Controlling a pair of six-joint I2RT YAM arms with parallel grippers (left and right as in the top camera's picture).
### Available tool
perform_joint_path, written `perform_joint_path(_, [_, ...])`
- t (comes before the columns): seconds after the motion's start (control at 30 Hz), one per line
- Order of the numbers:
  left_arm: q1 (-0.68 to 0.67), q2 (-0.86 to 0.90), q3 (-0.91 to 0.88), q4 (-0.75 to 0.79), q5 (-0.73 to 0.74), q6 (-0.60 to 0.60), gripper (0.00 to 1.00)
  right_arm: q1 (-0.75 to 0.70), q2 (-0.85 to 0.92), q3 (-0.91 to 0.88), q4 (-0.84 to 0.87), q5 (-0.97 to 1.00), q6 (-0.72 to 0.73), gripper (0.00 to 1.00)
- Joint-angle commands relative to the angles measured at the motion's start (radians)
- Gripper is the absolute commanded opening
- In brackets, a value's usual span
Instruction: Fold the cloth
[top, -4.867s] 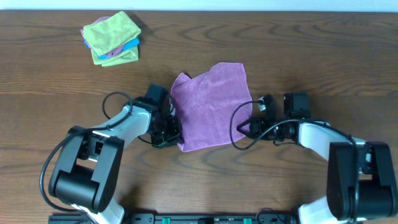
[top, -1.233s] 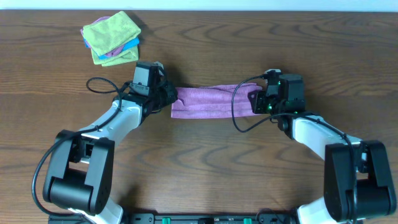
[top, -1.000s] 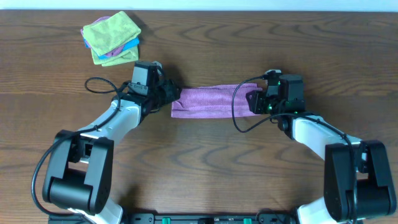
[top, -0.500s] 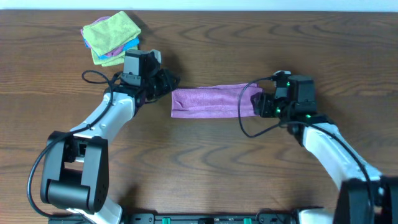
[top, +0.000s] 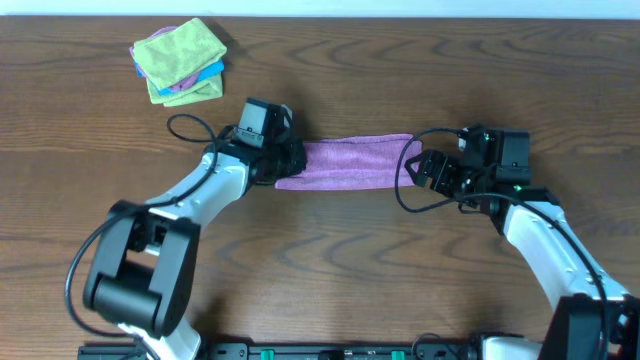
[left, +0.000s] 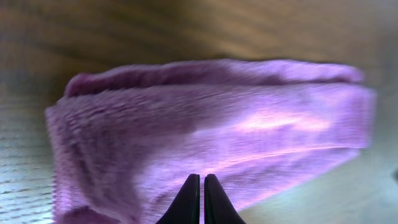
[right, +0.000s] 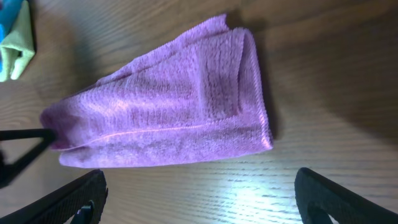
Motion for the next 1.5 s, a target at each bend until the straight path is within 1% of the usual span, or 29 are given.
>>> perform_joint_path(0.0, [-0.002, 0.050, 0.014, -0.005, -0.074, 0.039, 0.06, -0.006, 0.031, 0.010, -0.002, -0.045, 0.027, 0.97])
perform_joint_path(0.1, [-0.003, 0.075, 0.014, -0.004, -0.114, 0.039, 0.06, -0.006, 0.084, 0.010, 0.001, -0.045, 0.039, 0.97])
perform_joint_path(0.23, [-0.003, 0.085, 0.014, -0.004, -0.126, 0.039, 0.06, -0.005, 0.148, 0.010, 0.030, -0.044, 0.038, 0.97])
perform_joint_path(0.37, [-0.003, 0.084, 0.014, -0.005, -0.137, 0.039, 0.06, -0.005, 0.210, 0.010, 0.095, -0.044, 0.058, 0.97])
perform_joint_path(0.5, [-0.003, 0.084, 0.014, -0.005, -0.143, 0.039, 0.06, -0.003, 0.270, 0.010, 0.173, -0.045, 0.106, 0.97])
perform_joint_path(0.73, [-0.003, 0.084, 0.014, -0.005, -0.144, 0.038, 0.06, 0.020, 0.360, 0.010, 0.265, -0.045, 0.158, 0.94])
perform_joint_path(0.8, [-0.003, 0.084, 0.014, -0.005, -0.143, 0.038, 0.06, 0.038, 0.385, 0.010, 0.286, -0.045, 0.159, 0.91])
perform_joint_path(0.93, [-0.003, 0.084, 0.014, -0.006, -0.143, 0.038, 0.06, 0.086, 0.431, 0.010, 0.342, -0.044, 0.161, 0.75])
perform_joint_path(1.03, [0.000, 0.084, 0.014, -0.008, -0.146, 0.039, 0.06, 0.104, 0.448, 0.010, 0.367, -0.017, 0.156, 0.56])
perform_joint_path(1.07, [0.001, 0.084, 0.014, -0.009, -0.148, 0.039, 0.06, 0.106, 0.448, 0.010, 0.369, -0.003, 0.151, 0.49])
perform_joint_path(1.13, [0.002, 0.084, 0.014, -0.008, -0.151, 0.042, 0.06, 0.105, 0.448, 0.010, 0.393, 0.008, 0.121, 0.31])
perform_joint_path(1.2, [0.002, 0.084, 0.014, -0.009, -0.151, 0.047, 0.06, 0.100, 0.445, 0.010, 0.423, -0.012, 0.094, 0.04])
perform_joint_path(1.23, [0.002, 0.084, 0.014, -0.010, -0.151, 0.049, 0.06, 0.098, 0.440, 0.010, 0.436, -0.029, 0.092, 0.01])
perform_joint_path(1.3, [0.002, 0.084, 0.014, -0.010, -0.151, 0.050, 0.06, 0.095, 0.425, 0.010, 0.455, -0.058, 0.082, 0.01])
perform_joint_path(1.47, [0.002, 0.084, 0.014, -0.008, -0.169, 0.050, 0.06, 0.097, 0.319, 0.010, 0.459, -0.090, 0.062, 0.01])
